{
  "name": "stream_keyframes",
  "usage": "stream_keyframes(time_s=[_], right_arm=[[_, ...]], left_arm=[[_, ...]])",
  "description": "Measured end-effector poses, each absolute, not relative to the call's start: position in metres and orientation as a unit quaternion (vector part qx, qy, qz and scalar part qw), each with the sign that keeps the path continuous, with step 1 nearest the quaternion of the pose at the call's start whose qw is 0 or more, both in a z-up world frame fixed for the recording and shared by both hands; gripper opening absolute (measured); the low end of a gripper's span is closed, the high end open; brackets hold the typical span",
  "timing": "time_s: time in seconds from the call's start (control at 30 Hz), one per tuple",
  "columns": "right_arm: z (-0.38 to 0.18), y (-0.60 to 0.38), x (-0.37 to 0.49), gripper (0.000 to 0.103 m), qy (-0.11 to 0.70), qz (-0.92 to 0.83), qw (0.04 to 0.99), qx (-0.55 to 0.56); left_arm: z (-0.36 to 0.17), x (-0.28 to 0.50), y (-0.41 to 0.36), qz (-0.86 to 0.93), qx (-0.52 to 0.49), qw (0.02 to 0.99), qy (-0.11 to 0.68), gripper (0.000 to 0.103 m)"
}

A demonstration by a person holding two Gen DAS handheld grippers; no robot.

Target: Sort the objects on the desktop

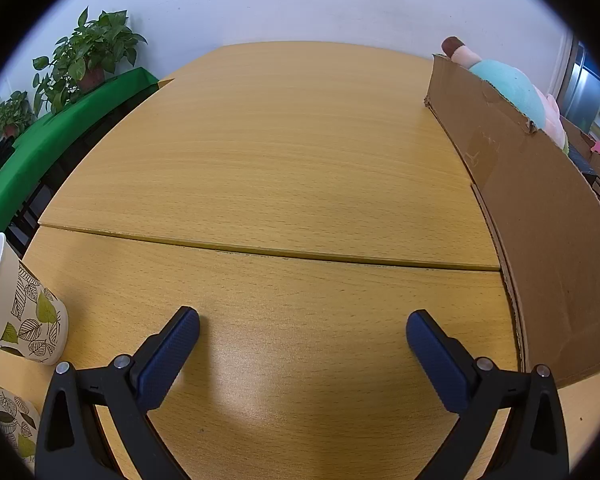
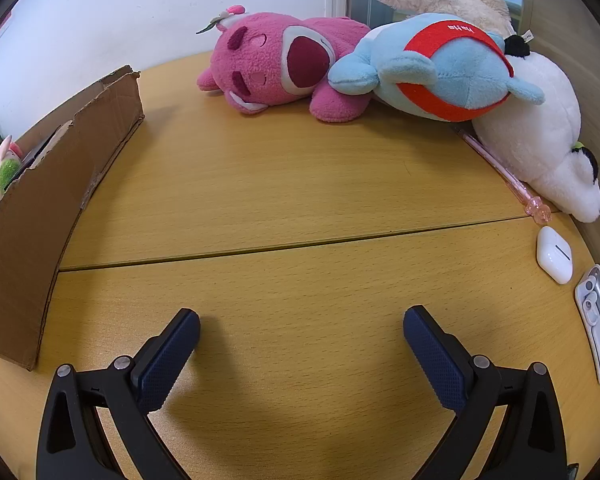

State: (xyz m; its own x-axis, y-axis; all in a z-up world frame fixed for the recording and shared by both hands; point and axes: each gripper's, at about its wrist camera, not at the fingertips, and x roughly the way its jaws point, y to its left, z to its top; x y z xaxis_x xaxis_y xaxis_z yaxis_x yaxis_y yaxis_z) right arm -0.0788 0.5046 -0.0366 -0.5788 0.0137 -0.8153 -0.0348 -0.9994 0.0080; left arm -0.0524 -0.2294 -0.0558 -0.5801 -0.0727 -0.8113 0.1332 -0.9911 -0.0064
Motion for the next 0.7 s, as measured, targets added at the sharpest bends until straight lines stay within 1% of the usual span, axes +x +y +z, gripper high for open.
stream_keyframes(time_s=[0.7], right_arm=[[-0.0368,0.5045,-0.0787,0.103,0.012,0.889,0.013,-0.458]], left_arm=[[-0.0574,-0.0537,-0.2277,-0.888,0.454,0.06,0.034,0.103]])
